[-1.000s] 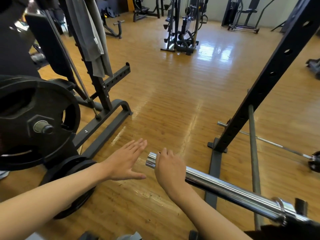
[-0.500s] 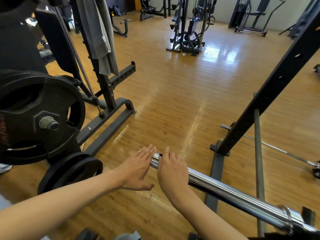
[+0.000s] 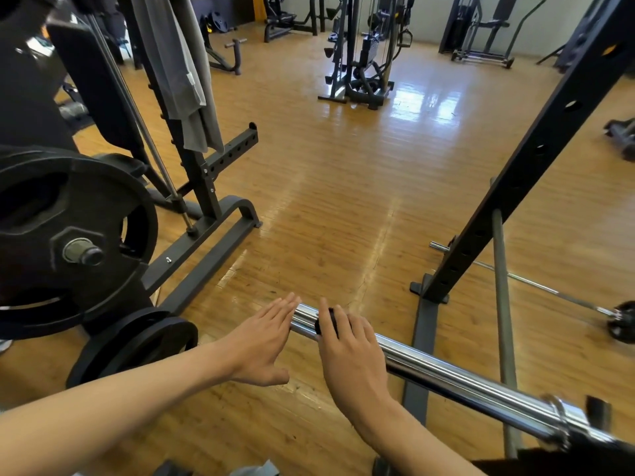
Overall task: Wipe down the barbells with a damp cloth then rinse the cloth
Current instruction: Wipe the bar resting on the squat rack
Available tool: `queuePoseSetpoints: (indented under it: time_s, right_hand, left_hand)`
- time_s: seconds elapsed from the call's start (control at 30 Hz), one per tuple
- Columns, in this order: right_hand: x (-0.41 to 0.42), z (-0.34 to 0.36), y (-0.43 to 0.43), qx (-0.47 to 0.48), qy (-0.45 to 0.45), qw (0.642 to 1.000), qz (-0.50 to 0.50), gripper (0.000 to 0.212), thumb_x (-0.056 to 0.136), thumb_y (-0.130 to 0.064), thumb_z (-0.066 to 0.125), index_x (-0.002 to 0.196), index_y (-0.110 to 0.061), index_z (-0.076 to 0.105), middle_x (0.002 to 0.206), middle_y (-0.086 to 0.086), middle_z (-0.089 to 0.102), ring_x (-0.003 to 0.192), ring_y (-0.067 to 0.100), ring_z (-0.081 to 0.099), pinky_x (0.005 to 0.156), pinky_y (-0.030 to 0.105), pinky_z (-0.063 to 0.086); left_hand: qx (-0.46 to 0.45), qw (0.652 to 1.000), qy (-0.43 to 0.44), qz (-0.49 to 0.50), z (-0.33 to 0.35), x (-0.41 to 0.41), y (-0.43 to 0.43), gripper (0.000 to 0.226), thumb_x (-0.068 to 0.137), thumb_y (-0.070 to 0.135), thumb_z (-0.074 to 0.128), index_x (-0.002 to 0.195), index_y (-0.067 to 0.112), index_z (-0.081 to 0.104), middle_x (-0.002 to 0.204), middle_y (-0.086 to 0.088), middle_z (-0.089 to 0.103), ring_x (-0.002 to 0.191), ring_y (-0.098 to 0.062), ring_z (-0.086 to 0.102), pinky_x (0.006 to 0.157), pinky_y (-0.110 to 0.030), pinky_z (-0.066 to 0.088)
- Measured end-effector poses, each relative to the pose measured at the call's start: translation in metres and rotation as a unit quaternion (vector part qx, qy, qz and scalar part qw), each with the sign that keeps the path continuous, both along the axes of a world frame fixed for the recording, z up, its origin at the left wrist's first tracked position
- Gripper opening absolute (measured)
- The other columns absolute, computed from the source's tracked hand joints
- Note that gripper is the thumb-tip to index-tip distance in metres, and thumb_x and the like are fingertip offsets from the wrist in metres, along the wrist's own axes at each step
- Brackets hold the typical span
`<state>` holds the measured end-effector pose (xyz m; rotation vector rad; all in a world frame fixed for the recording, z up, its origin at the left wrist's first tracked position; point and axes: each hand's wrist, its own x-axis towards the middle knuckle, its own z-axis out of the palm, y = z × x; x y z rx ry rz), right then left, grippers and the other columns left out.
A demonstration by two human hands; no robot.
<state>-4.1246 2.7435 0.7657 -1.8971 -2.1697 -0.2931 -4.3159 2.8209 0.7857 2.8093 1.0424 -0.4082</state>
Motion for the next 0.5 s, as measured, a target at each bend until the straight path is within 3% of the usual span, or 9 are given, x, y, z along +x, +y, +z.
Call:
queuePoseSetpoints:
  time_s: [0.07, 0.13, 0.23, 0.3, 0.37, 0.43, 0.5]
  right_hand:
    - [-0.021, 0.012, 0.025, -0.041, 0.005, 0.998, -0.036, 0.063, 0.086, -0.028, 0.077, 0.14, -0.004, 0.057, 0.108, 0.012, 0.072, 0.094, 0.03, 0.069, 0.082, 0.043, 0.057]
    - [-0.044, 0.023, 0.043, -0.068, 0.013, 0.997, -0.024, 0.067, 0.077, -0.028, 0.082, 0.135, -0.001, 0.061, 0.101, 0.012, 0.073, 0.088, 0.031, 0.069, 0.075, 0.042, 0.057]
    - [-0.055, 0.016, 0.04, -0.055, 0.01, 0.997, 0.057, 0.078, 0.083, -0.026, 0.073, 0.15, -0.004, 0.042, 0.125, 0.014, 0.063, 0.105, 0.035, 0.062, 0.092, 0.046, 0.053]
    - [-0.037, 0.01, 0.027, -0.045, -0.001, 0.995, 0.088, 0.087, 0.081, -0.022, 0.073, 0.156, -0.009, 0.03, 0.139, 0.014, 0.053, 0.112, 0.035, 0.056, 0.1, 0.046, 0.048]
    - [-0.01, 0.005, 0.01, -0.033, -0.02, 0.997, 0.07, 0.087, 0.081, -0.02, 0.073, 0.157, -0.014, 0.031, 0.139, 0.014, 0.053, 0.109, 0.034, 0.056, 0.099, 0.045, 0.049]
    - [0.02, 0.001, -0.006, -0.005, -0.013, 0.999, 0.044, 0.071, 0.091, -0.026, 0.067, 0.155, -0.018, 0.037, 0.129, 0.009, 0.058, 0.104, 0.031, 0.059, 0.094, 0.043, 0.051]
    - [0.046, 0.004, -0.022, -0.006, 0.012, 1.0, 0.012, 0.05, 0.102, -0.037, 0.047, 0.149, -0.022, 0.044, 0.117, 0.002, 0.064, 0.099, 0.025, 0.061, 0.088, 0.039, 0.053]
  left_hand:
    - [-0.009, 1.0, -0.005, 0.007, 0.002, 0.002, -0.001, 0.11, 0.083, 0.063, 0.045, 0.157, -0.002, -0.005, 0.164, -0.016, -0.022, 0.149, -0.021, -0.031, 0.118, -0.03, -0.022]
    - [-0.013, 1.0, -0.029, -0.002, 0.005, 0.002, -0.001, 0.108, 0.082, 0.061, 0.048, 0.16, 0.005, -0.002, 0.167, -0.013, -0.009, 0.152, -0.021, -0.024, 0.122, -0.031, -0.017]
    - [-0.009, 0.999, -0.046, -0.024, 0.008, 0.001, -0.001, 0.101, 0.082, 0.061, 0.05, 0.161, 0.015, 0.008, 0.168, -0.008, 0.007, 0.154, -0.019, -0.016, 0.125, -0.036, -0.01]
    - [-0.007, 1.0, -0.02, -0.014, 0.009, 0.001, 0.0, 0.107, 0.082, 0.063, 0.048, 0.161, 0.009, 0.001, 0.168, -0.011, -0.004, 0.153, -0.021, -0.022, 0.125, -0.036, -0.009]
    - [-0.004, 1.0, 0.013, -0.005, 0.007, -0.002, 0.002, 0.111, 0.082, 0.065, 0.044, 0.158, 0.003, -0.008, 0.166, -0.015, -0.016, 0.151, -0.023, -0.026, 0.125, -0.035, -0.009]
    - [0.005, 0.999, 0.042, -0.019, 0.009, -0.006, 0.005, 0.109, 0.085, 0.066, 0.039, 0.157, 0.002, -0.012, 0.164, -0.016, -0.023, 0.15, -0.023, -0.028, 0.124, -0.035, -0.012]
    - [0.007, 0.997, 0.067, -0.043, 0.012, -0.008, 0.01, 0.106, 0.087, 0.066, 0.037, 0.156, 0.001, -0.011, 0.161, -0.015, -0.027, 0.149, -0.023, -0.03, 0.123, -0.035, -0.015]
